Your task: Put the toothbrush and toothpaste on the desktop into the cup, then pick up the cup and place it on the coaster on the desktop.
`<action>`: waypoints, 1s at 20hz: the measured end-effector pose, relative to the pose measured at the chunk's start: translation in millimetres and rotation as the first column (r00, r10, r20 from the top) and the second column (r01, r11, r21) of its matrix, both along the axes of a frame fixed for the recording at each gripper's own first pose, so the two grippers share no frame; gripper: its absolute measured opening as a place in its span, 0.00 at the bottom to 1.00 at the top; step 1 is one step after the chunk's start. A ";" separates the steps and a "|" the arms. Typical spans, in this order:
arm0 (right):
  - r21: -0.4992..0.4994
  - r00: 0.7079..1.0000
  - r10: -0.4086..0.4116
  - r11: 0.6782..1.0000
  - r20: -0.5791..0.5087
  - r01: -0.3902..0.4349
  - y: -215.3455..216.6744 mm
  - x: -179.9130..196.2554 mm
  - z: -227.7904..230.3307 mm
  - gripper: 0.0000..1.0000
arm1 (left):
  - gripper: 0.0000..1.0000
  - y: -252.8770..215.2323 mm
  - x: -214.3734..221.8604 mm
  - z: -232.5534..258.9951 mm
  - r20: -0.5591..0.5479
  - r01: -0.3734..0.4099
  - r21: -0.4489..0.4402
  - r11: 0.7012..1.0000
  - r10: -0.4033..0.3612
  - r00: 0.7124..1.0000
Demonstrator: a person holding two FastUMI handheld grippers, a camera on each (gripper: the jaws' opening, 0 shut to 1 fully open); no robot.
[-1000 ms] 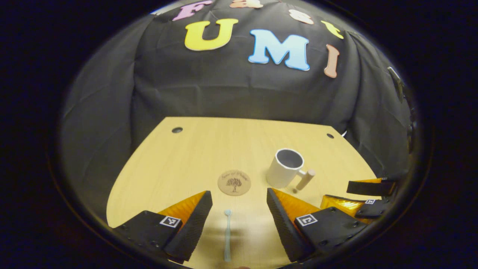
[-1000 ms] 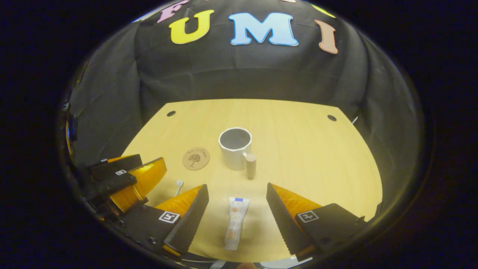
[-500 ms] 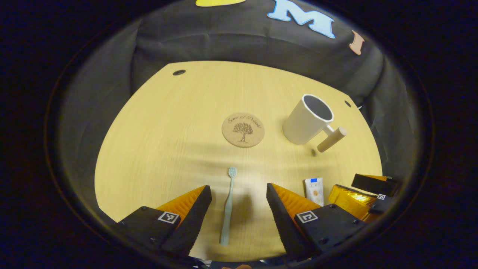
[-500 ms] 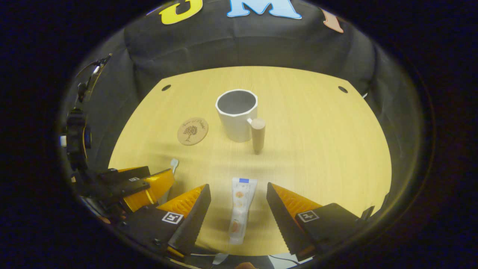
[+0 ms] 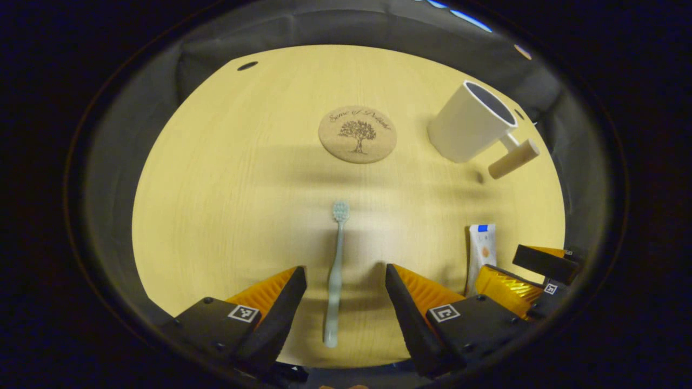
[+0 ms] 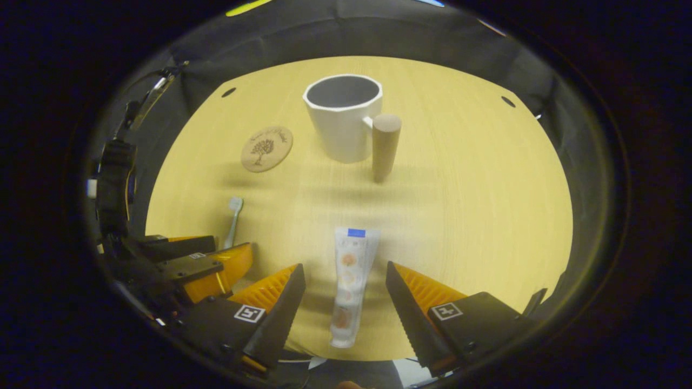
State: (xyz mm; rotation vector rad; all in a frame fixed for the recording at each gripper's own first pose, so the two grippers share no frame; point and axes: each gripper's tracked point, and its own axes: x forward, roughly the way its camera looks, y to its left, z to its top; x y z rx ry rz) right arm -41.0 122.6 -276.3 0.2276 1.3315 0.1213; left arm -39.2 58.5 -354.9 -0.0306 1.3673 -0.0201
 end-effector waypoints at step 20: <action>0.021 0.983 -0.015 1.000 -0.185 0.019 2.4 -8.6 -34.0 0.38 | 0.34 -13.5 -3.5 -6.2 -0.113 0.073 0.042 0.996 -0.068 0.991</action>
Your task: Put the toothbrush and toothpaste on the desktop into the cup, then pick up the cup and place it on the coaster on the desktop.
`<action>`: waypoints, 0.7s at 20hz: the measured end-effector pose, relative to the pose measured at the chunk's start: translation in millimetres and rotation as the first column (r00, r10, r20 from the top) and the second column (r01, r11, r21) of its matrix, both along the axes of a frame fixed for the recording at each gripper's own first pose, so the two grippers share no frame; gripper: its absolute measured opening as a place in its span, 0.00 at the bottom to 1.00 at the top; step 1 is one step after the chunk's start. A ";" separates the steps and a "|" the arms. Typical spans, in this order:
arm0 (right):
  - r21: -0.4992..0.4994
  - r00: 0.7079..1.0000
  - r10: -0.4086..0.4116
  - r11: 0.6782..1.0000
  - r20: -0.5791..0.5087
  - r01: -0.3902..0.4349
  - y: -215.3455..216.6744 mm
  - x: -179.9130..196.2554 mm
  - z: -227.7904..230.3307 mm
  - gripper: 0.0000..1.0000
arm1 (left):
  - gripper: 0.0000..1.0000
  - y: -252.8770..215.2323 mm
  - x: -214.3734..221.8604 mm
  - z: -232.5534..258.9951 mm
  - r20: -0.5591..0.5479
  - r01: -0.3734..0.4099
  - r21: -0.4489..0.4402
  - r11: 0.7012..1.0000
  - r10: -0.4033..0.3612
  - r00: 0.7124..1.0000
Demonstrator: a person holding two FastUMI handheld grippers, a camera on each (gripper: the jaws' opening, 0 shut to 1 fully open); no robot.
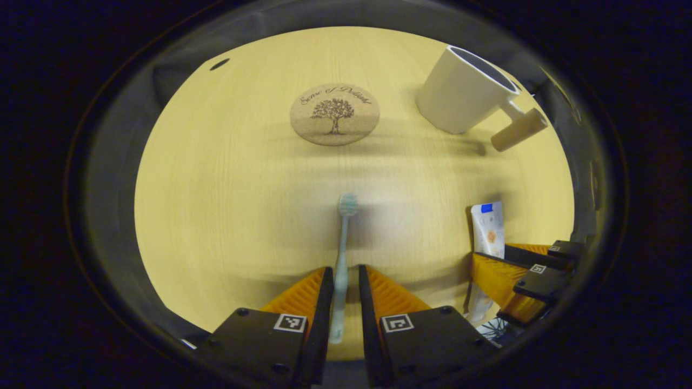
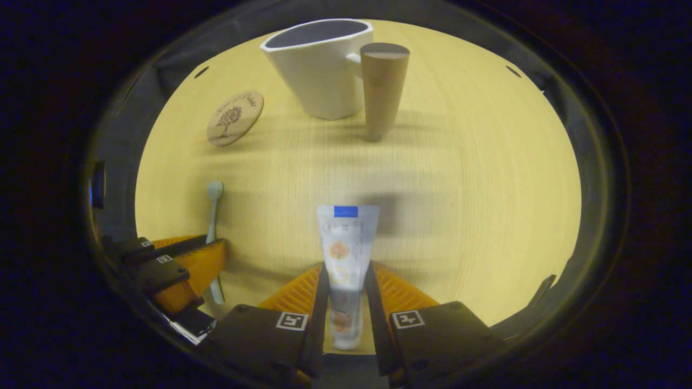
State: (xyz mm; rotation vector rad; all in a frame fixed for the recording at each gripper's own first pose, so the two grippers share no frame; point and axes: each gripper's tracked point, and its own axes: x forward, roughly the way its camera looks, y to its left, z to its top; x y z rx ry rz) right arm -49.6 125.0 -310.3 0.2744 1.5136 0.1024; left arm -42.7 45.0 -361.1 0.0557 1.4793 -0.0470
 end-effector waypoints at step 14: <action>0.119 0.993 0.011 0.993 0.114 -0.024 -4.2 1.6 0.2 0.22 | 0.08 -3.2 -0.4 7.2 0.072 -0.011 -0.049 0.999 0.014 0.997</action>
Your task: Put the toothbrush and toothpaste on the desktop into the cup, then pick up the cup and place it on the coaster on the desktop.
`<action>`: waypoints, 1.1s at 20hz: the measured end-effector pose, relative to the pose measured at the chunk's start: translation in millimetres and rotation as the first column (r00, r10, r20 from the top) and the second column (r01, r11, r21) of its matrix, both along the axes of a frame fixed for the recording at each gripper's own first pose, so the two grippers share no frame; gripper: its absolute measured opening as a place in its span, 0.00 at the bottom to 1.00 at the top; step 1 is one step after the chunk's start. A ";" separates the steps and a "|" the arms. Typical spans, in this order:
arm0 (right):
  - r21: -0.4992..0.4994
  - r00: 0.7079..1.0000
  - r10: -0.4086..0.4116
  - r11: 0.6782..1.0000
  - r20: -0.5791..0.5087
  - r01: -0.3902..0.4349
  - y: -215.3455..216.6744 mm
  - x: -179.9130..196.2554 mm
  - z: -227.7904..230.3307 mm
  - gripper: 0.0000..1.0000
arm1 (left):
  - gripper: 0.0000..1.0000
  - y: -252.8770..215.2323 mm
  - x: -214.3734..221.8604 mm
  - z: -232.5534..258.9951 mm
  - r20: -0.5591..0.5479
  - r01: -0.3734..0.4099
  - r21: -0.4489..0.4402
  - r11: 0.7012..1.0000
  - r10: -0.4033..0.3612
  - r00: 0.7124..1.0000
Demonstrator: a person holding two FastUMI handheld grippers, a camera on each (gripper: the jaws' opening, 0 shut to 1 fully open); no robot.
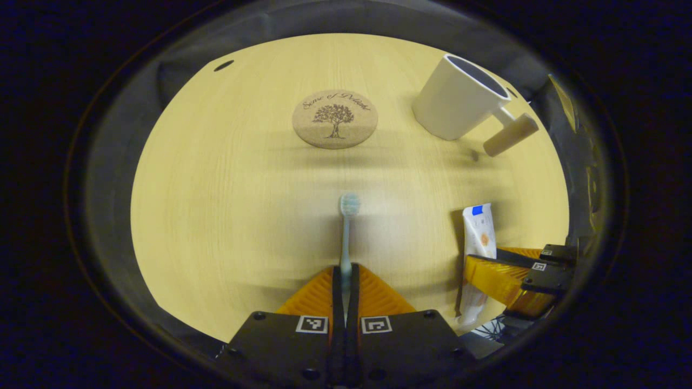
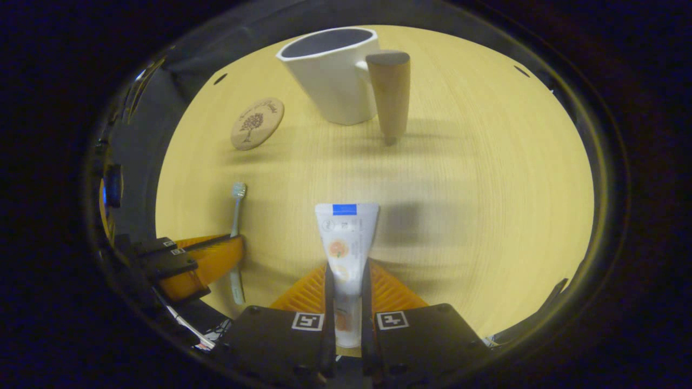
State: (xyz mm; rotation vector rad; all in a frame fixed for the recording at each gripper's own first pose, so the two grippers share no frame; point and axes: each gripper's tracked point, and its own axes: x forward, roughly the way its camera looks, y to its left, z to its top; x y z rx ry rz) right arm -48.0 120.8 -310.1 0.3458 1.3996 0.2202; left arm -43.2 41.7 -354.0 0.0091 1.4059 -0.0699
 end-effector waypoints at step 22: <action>-0.042 0.575 -0.035 0.992 0.817 0.120 -45.0 79.5 128.7 0.22 | 0.08 -23.5 60.6 125.8 0.612 0.123 -0.238 0.964 0.051 0.790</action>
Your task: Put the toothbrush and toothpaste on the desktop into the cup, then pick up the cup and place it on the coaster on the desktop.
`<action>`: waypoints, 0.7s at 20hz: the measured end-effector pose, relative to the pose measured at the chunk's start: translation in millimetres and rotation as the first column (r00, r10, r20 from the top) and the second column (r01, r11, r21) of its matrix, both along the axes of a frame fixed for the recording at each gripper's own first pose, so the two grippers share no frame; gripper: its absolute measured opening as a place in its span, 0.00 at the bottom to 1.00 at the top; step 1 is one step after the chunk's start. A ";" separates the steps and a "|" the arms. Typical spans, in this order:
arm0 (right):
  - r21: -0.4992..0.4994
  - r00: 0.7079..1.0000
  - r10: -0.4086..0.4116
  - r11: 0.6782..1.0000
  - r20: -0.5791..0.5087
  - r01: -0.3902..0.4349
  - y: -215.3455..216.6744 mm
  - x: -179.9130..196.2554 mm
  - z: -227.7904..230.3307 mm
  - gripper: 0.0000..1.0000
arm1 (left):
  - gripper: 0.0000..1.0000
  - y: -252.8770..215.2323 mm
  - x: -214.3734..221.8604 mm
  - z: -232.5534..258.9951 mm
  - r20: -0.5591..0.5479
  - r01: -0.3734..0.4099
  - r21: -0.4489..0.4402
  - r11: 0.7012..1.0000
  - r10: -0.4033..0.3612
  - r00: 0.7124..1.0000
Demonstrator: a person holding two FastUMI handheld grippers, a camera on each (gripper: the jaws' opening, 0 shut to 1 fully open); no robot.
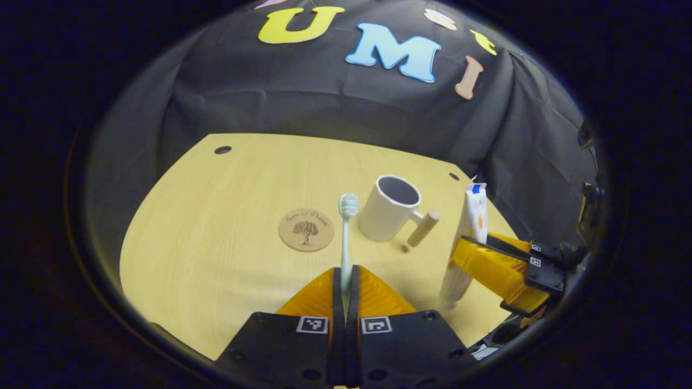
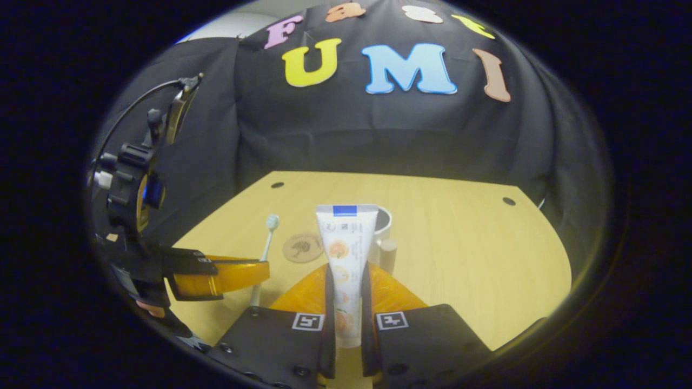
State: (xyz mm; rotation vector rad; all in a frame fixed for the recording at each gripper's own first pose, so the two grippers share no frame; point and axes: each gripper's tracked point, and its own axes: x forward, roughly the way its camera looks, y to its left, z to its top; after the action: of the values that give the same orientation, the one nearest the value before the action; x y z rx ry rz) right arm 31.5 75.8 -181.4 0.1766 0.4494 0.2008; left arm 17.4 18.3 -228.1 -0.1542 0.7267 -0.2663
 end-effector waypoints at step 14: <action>0.027 0.924 -0.038 0.999 0.382 0.030 -23.1 83.6 96.7 0.22 | 0.07 -27.9 83.1 108.7 0.438 0.060 -0.062 0.996 -0.027 0.899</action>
State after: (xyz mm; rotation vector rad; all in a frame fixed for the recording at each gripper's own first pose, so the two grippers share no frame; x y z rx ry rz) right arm 115.1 52.7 -84.7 0.1611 0.0544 0.2000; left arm 100.5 -9.7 -119.4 -0.1420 0.2719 -0.3568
